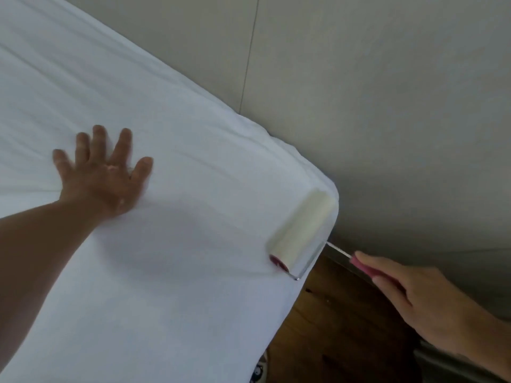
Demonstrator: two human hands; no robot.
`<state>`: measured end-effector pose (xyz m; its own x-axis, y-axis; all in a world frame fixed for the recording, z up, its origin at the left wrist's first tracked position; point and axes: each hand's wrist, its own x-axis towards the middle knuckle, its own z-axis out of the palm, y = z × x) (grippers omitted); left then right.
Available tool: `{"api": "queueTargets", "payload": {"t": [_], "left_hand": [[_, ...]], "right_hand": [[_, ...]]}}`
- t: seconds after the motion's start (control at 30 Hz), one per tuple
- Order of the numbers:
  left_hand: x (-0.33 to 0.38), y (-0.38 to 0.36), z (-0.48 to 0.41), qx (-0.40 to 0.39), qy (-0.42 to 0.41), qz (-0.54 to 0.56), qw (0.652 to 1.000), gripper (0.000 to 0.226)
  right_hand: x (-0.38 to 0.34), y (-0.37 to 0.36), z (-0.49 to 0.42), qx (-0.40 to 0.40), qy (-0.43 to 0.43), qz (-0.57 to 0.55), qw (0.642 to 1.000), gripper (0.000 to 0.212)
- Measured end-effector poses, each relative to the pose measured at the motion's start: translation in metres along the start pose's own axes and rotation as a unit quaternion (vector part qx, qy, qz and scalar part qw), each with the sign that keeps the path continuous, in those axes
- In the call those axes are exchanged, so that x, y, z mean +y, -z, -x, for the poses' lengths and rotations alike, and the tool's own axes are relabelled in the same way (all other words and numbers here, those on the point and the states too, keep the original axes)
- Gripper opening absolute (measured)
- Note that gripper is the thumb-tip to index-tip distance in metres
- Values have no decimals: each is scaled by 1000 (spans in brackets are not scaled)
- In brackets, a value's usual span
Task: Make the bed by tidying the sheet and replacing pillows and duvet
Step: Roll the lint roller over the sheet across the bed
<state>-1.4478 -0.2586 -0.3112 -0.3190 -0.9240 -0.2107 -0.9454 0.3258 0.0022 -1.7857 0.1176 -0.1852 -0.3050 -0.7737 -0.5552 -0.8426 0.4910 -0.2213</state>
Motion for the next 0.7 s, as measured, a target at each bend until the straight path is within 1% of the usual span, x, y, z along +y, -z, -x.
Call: {"api": "queueTargets", "payload": {"t": [0.07,0.1,0.13,0.17,0.2,0.23,0.3,0.33,0.4,0.43,0.47,0.5,0.57,0.6,0.63,0.7], "left_hand": [[-1,4,1,-9,0,-6,1000,82],[0,6,1,-11,-2,-9,1000,82],[0,7,1,-10,-3,-10,1000,82],[-1,8,2,-11,-3,-11,1000,82],[-1,9,2,-14,-5,-13,1000,82],[-1,11,2,-20,-8,-16,1000,82],[-5,13,3,-30,-16,-27,999,81],[-8,14,3,-32,-21,-33,999,79],[-19,15,4,-30,-36,-40,998,76],[-26,14,4,-29,-48,-38,998,75],[-32,13,5,-28,-62,-33,997,74],[-37,11,6,-25,-76,-27,996,73],[-45,5,7,-18,-91,-16,996,73],[-47,3,7,-15,-92,-13,996,72],[-46,1,7,-12,-92,-9,996,72],[-45,-1,5,-8,-93,6,996,72]], "right_hand": [[21,-3,28,-9,-31,25,999,47],[27,-3,40,-4,-28,46,999,51],[25,0,48,11,-21,72,997,55],[18,4,51,46,-1,77,996,54],[2,9,50,82,23,65,994,51],[-16,13,44,89,42,36,994,48],[-53,17,21,76,69,-31,994,46],[-71,16,7,47,58,-33,997,51],[-92,4,-13,35,82,-24,996,57],[-95,-6,-15,24,89,-16,996,58],[-91,-17,-11,2,74,-23,997,60],[-85,-27,-4,-8,56,-12,998,63],[-77,-32,3,-30,45,75,996,68],[-79,-30,2,-49,37,98,993,64],[-86,-26,-2,-51,29,94,994,59],[-111,-18,-22,-21,35,48,998,50]]}}
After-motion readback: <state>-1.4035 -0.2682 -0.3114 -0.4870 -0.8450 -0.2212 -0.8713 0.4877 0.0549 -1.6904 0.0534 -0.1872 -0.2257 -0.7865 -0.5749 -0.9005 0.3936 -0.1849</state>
